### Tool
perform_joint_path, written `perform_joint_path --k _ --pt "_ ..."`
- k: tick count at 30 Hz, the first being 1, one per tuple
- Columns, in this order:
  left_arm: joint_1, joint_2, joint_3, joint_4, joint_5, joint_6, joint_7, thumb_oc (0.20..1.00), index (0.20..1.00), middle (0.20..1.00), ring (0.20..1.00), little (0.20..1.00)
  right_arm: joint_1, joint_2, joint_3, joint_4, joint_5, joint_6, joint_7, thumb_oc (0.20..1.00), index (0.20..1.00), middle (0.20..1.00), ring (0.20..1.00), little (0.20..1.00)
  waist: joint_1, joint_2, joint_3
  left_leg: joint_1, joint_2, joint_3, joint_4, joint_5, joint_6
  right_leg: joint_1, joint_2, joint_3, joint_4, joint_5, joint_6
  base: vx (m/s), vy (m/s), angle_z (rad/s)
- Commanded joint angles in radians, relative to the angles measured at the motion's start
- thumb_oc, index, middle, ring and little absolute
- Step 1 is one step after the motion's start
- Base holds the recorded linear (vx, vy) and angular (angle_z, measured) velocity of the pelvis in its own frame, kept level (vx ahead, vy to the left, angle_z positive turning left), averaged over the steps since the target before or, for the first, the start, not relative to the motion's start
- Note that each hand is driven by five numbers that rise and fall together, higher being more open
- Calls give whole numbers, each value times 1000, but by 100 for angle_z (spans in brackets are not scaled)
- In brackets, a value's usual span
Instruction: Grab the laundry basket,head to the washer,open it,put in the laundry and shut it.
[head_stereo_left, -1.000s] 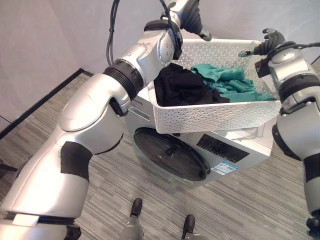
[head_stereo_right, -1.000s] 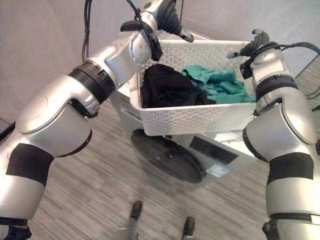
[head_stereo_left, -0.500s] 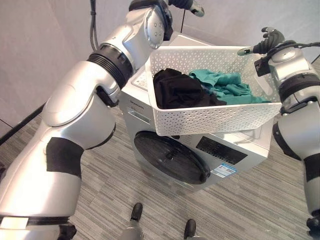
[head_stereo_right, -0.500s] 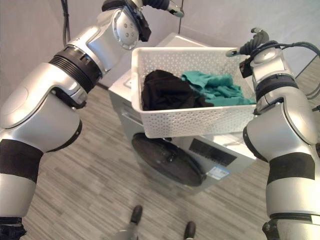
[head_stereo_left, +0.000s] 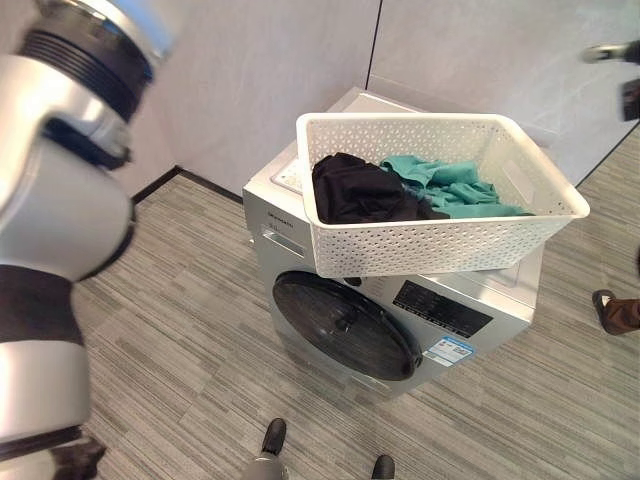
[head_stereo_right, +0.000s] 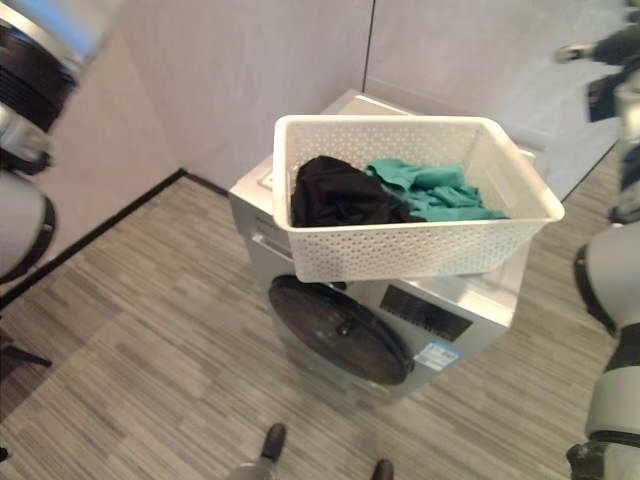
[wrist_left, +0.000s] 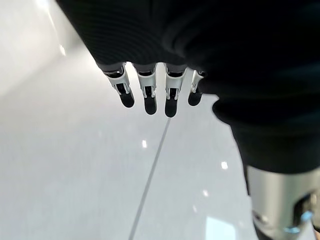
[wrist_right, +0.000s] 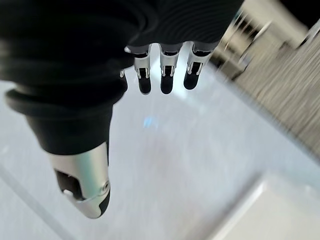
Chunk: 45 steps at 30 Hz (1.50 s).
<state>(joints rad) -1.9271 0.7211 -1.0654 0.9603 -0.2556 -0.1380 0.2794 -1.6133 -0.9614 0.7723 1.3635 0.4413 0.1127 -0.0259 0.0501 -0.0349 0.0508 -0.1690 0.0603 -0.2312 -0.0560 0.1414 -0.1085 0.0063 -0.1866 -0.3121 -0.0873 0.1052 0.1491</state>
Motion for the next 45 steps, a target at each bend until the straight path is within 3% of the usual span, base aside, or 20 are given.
perform_joint_path --k 1,2,5,8,10,13,16,17,18,19,21,22,23,24,25,27,29,34,41,45 --pt "-109 90 24 14 -77 -77 -12 1000 1000 1000 1000 1000 52 -226 -3 36 35 -55 4 1000 1000 1000 1000 1000 68 41 -83 81 61 71 -31 -81 -9 91 -15 10 1 -103 47 -17 -41 7" --pt "-106 91 25 9 -76 -75 -13 1000 1000 1000 1000 1000 63 -230 -12 31 34 -56 3 1000 1000 1000 1000 1000 69 40 -84 82 62 71 -31 -81 -10 92 -14 10 1 -104 46 -46 -84 13" --pt "26 247 131 -224 -89 -102 -29 1000 1000 1000 1000 1000 399 -395 -267 50 32 -75 15 1000 1000 1000 1000 1000 115 43 -81 79 84 37 -29 -66 -18 114 11 -18 0 -126 29 -90 -118 22" --pt "96 259 175 -280 -80 -107 -30 1000 1000 1000 1000 1000 523 -397 -374 46 43 -84 13 1000 1000 1000 1000 1000 127 40 -75 75 93 27 -25 -60 -22 119 20 -23 0 -131 22 -43 -63 21" --pt "236 326 255 -432 -75 -128 -48 1000 1000 1000 1000 1000 676 -424 -524 13 73 -107 1 1000 1000 1000 1000 1000 135 35 -65 69 105 10 -21 -55 -27 122 32 -26 0 -139 10 -55 -82 6" --pt "351 360 315 -579 -64 -139 -66 1000 1000 1000 1000 1000 762 -433 -608 0 57 -115 -15 1000 1000 1000 1000 1000 167 20 -65 61 111 -6 -20 -51 -31 124 40 -36 0 -146 4 -36 -59 19" --pt "633 512 471 -838 -45 -159 -130 1000 1000 1000 1000 1000 948 -428 -770 -17 47 -136 -28 1000 1000 1000 1000 1000 190 14 -53 43 116 -29 -12 -44 -38 125 51 -53 0 -154 -7 -25 -59 16" --pt "831 564 605 -949 -54 -156 -169 1000 1000 1000 1000 1000 1101 -415 -908 -64 45 -150 -41 1000 1000 1000 1000 1000 198 12 -55 38 116 -40 -7 -46 -40 130 55 -60 0 -158 -11 11 -71 7" --pt "947 611 657 -989 -64 -163 -195 1000 1000 1000 1000 1000 1175 -394 -975 -62 50 -160 -48 1000 1000 1000 1000 1000 211 4 -50 39 121 -46 -6 -52 -43 135 61 -62 0 -166 -15 34 -66 16" --pt "1278 664 839 -1096 -127 -174 -274 1000 1000 1000 1000 1000 1383 -319 -1140 -106 36 -175 -60 1000 1000 1000 1000 1000 250 -12 -46 37 122 -60 -1 -54 -43 142 66 -71 0 -170 -21 15 -30 22" --pt "1548 641 1025 -1166 -167 -170 -318 1000 1000 1000 1000 1000 1511 -262 -1232 -150 23 -180 -63 1000 1000 1000 1000 1000 276 0 -46 33 120 -64 1 -54 -41 140 66 -75 0 -170 -23 8 -3 27" --pt "1801 609 1205 -1240 -187 -169 -355 1000 1000 1000 1000 1000 1608 -195 -1294 -195 20 -185 -61 1000 1000 1000 1000 1000 290 14 -46 32 119 -65 3 -50 -38 139 65 -76 0 -166 -24 12 -4 22" --pt "1851 600 1254 -1260 -188 -165 -358 1000 1000 1000 1000 1000 1607 -197 -1291 -204 19 -183 -60 1000 1000 1000 1000 1000 283 19 -47 31 118 -65 3 -49 -37 137 64 -76 0 -165 -24 24 -8 11" --pt "2287 494 1488 -1351 -242 -130 -431 1000 1000 1000 1000 1000 1708 -7 -1298 -227 26 -196 -54 1000 1000 1000 1000 1000 288 46 -39 37 125 -71 1 -56 -33 142 71 -80 0 -172 -33 0 0 0" --pt "2321 490 1520 -1365 -246 -127 -434 1000 1000 1000 1000 1000 1707 -2 -1290 -233 25 -196 -55 1000 1000 1000 1000 1000 280 43 -42 34 123 -72 2 -51 -32 139 69 -81 0 -166 -32 38 -20 0" --pt "2546 398 1554 -1371 -314 -62 -508 1000 1000 1000 1000 1000 1758 201 -1240 -255 31 -190 -41 1000 1000 1000 1000 1000 262 42 -37 31 119 -79 4 -53 -25 140 71 -81 0 -166 -37 32 -7 22" --pt "2608 356 1505 -1327 -332 -26 -533 1000 1000 1000 1000 1000 1784 279 -1208 -258 17 -175 -31 1000 1000 1000 1000 1000 253 37 -37 35 122 -78 2 -60 -22 142 73 -76 0 -172 -41 43 -13 48" --pt "2529 343 1305 -1154 -273 9 -511 1000 1000 1000 1000 1000 1657 388 -994 -156 -16 -136 -4 1000 1000 1000 1000 1000 259 29 -29 39 116 -77 -4 -58 -21 142 69 -75 0 -171 -44 15 3 2" --pt "2415 313 1307 -1186 -250 -15 -429 1000 1000 1000 1000 1000 1532 483 -829 -91 -25 -125 12 1000 1000 1000 1000 1000 287 27 -17 35 106 -89 -7 -54 -22 142 70 -87 0 -175 -47 1 1 2" --pt "2333 275 1358 -1229 -219 -61 -357 1000 1000 1000 1000 1000 1474 533 -728 -218 -68 -125 7 1000 1000 1000 1000 1000 308 21 -17 31 100 -97 -8 -55 -27 144 72 -92 0 -182 -53 0 0 0"
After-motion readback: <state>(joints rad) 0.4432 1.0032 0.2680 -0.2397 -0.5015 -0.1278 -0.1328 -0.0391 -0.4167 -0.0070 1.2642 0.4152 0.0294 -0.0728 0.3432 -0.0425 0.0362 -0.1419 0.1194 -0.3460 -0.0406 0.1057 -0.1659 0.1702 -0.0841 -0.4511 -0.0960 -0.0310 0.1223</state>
